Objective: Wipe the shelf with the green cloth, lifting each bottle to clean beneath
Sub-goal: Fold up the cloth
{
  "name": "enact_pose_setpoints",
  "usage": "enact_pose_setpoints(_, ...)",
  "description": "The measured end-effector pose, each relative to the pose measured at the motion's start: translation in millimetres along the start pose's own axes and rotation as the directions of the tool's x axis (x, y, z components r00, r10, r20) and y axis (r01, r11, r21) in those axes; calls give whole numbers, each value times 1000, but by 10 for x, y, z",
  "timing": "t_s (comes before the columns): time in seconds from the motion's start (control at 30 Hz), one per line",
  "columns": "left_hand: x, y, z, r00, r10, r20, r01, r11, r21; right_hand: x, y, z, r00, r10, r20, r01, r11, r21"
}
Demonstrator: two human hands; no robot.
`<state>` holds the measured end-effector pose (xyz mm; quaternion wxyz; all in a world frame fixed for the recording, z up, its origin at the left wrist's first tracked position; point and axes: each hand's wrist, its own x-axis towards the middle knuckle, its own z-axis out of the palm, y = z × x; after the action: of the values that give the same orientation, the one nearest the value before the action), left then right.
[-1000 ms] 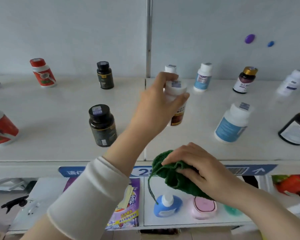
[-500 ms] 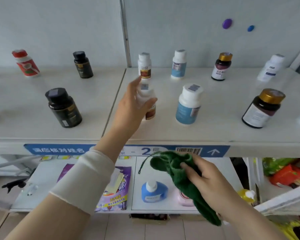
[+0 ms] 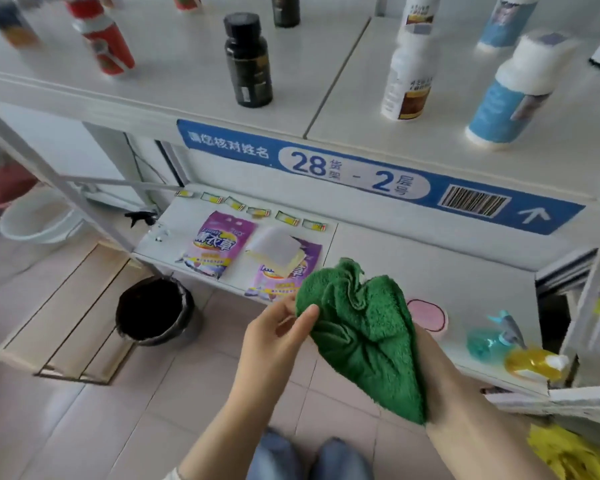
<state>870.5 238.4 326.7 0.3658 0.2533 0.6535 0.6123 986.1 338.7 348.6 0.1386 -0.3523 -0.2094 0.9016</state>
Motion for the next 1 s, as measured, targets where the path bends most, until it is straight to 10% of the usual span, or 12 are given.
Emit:
enact_pose_setpoints(0.23, -316, -105, -991, 946, -186, -267, 89, 937, -337, 286, 651, 386, 964, 267, 3, -265, 958, -114)
enact_pose_setpoints(0.47, -835, -325, -2075, 847, -442, -295, 173, 755, -633, 598, 1461, 1257, 976, 77, 205, 87, 726, -683)
enact_pose_setpoints(0.7, -1157, -536, -3066, 894, -313, -321, 115, 852, -510, 1062, 2030, 1988, 950, 7, 313, 298, 282, -912)
enact_pose_setpoints(1.0, -650, -826, -3905, 828, -114, -549, 183, 981, 72, 2038, 2372, 2675, 901, 189, 390, 349, 217, -912)
